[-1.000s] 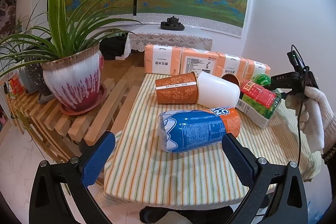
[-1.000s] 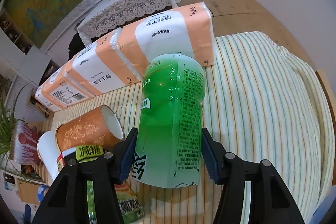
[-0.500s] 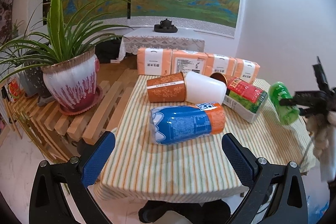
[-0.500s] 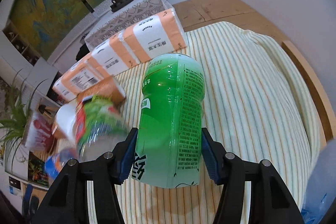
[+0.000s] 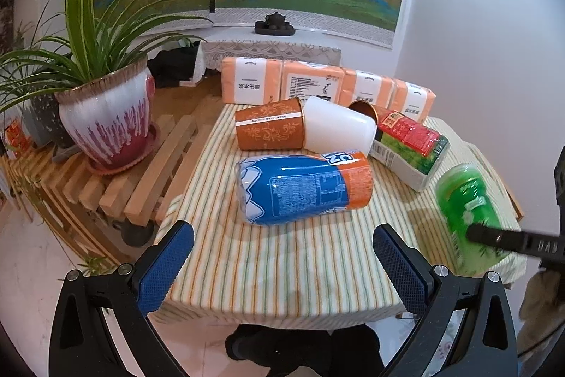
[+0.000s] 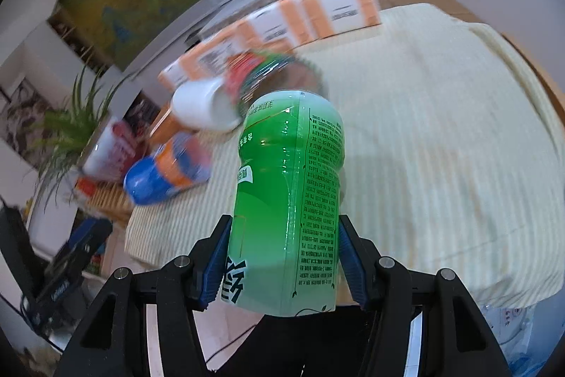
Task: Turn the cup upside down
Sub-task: 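Lift the green bottle off the table with the right gripper, then close the left gripper on the green bottle while the right gripper releases it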
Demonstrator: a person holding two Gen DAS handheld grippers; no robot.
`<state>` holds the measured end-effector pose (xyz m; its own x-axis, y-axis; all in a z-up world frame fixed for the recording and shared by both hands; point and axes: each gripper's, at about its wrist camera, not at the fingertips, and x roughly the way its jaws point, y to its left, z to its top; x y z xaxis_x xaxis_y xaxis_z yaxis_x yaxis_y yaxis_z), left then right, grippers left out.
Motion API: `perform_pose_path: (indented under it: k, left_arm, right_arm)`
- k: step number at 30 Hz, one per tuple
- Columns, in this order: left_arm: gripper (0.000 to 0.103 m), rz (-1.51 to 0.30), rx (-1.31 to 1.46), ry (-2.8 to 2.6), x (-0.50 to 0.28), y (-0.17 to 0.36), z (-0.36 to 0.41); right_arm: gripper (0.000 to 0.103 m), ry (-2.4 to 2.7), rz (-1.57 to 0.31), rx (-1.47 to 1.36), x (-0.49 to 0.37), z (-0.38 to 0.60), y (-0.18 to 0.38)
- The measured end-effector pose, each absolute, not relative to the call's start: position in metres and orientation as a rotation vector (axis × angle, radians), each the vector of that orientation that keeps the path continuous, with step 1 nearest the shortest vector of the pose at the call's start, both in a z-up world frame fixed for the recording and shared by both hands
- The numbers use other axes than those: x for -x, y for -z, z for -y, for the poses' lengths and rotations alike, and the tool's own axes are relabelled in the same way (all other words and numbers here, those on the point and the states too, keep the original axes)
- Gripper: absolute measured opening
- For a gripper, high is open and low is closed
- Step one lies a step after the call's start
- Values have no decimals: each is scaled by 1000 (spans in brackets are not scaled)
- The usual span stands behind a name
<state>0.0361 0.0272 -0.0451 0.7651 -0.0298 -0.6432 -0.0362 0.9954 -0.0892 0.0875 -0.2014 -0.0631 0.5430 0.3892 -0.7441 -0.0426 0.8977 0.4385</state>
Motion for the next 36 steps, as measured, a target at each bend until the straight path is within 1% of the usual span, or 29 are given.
perform_pose_path:
  k: [7, 13, 16, 18, 26, 36]
  left_arm:
    - [103, -709, 100, -1, -38, 45, -31]
    - [103, -714, 105, 6, -43, 45, -31]
    - [103, -718, 103, 7, -45, 46, -29]
    - [103, -719, 101, 11, -47, 46, -28]
    - [103, -709, 81, 9, -49, 42, -20]
    - [103, -707, 51, 17, -54, 38, -3]
  right_arm:
    - [54, -312, -997, -355, -96, 161, 72]
    - [55, -295, -1003, -339, -105, 150, 77]
    - [56, -292, -995, -343, -106, 150, 78]
    - [60, -294, -991, -350, -107, 151, 77]
    - [60, -294, -964, -337, -102, 154, 70]
    - [61, -247, -881, -299, -78, 172, 53]
